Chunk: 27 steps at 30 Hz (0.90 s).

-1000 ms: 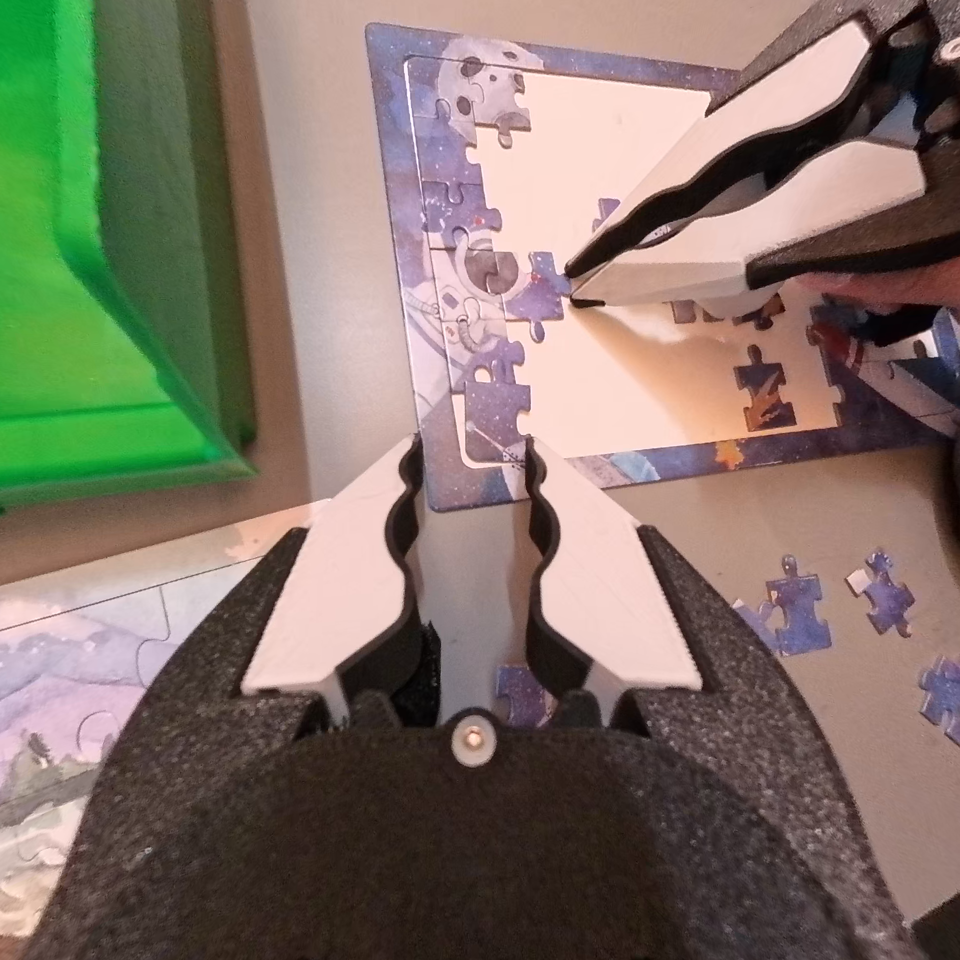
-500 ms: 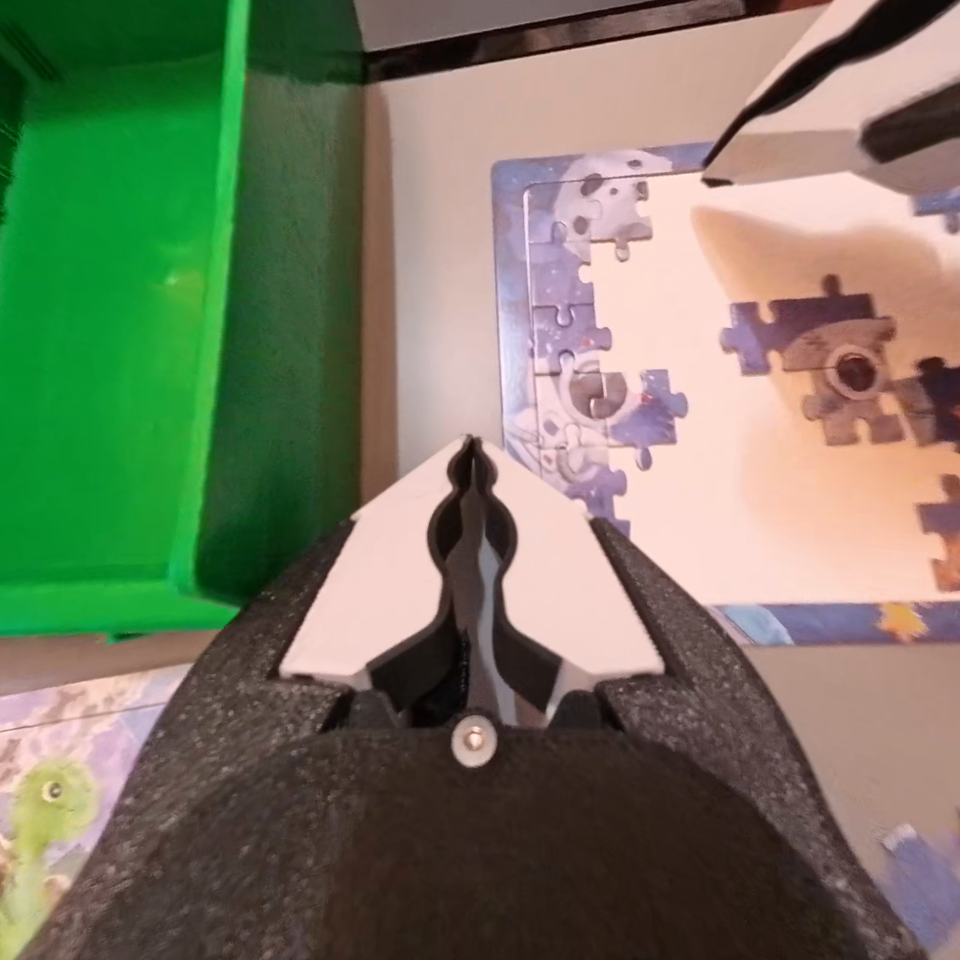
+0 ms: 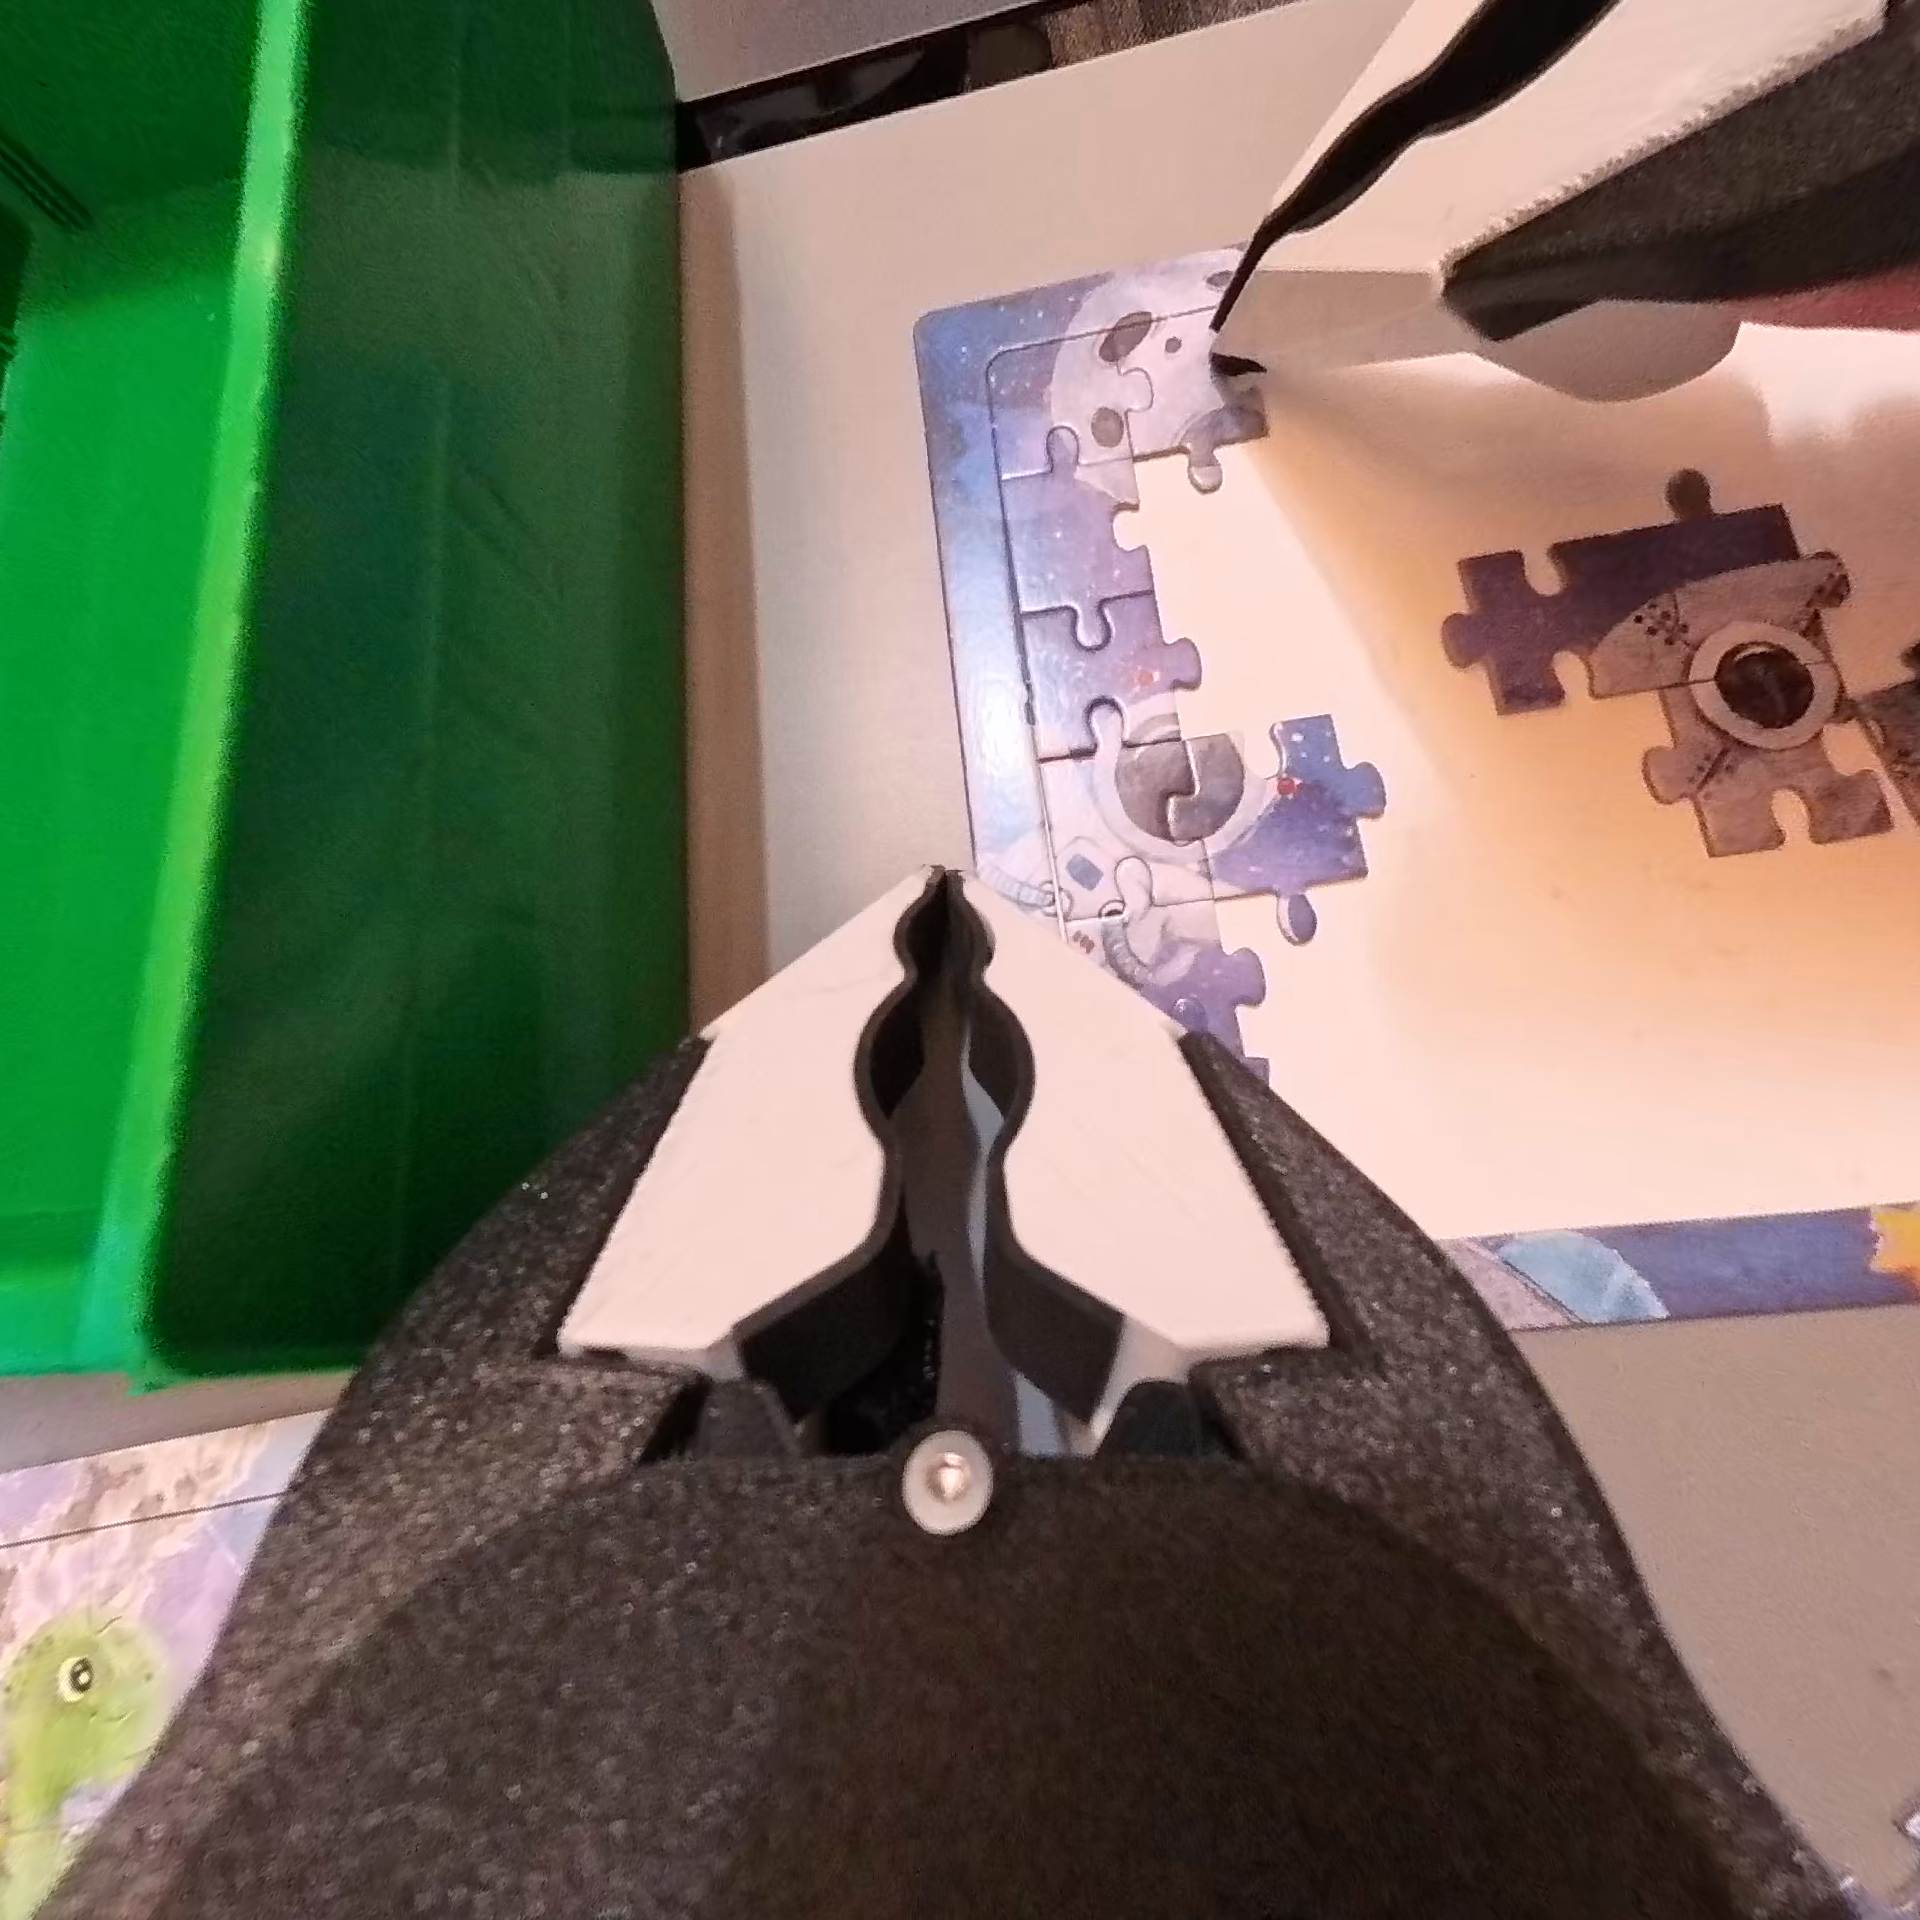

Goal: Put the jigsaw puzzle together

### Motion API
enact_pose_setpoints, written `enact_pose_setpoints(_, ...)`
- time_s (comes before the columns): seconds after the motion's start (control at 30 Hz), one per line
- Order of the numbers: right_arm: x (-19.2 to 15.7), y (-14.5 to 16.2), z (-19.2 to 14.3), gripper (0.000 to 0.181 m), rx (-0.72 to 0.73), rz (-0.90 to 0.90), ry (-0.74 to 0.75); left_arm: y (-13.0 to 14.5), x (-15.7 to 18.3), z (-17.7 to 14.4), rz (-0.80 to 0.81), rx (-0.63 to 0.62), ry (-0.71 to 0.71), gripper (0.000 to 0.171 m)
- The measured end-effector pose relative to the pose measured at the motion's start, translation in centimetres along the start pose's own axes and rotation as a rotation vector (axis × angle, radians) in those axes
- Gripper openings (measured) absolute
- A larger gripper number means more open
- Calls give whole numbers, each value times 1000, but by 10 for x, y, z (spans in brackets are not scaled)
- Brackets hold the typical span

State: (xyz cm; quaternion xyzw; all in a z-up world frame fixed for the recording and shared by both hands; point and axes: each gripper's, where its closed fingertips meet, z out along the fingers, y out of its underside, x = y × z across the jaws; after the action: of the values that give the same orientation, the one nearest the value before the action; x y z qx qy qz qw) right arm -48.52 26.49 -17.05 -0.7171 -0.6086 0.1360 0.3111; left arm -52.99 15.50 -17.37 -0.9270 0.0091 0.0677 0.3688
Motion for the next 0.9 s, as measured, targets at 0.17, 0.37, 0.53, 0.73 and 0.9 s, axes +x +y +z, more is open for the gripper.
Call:
enact_pose_setpoints(0.17, -7, -5, -15, 0, 52, 46, -41, 0, 1, -7, -15, 7, 35, 0)
enact_pose_setpoints(0.37, -100, -2, -68, 11, 163, 34, -464, 13, 28, -55, -65, 45, 238, 25)
enact_pose_setpoints(0.53, -103, 10, -71, 11, 178, 48, -381, 25, 37, -54, -96, 1, 286, 42)
enact_pose_setpoints(0.73, -99, 8, -92, 10, 307, 181, -353, 24, 43, -48, -91, -20, 269, 42)
enact_pose_setpoints(0.9, -80, 10, -100, 10, 319, 196, -319, 29, 44, -41, -64, -68, 231, 35)
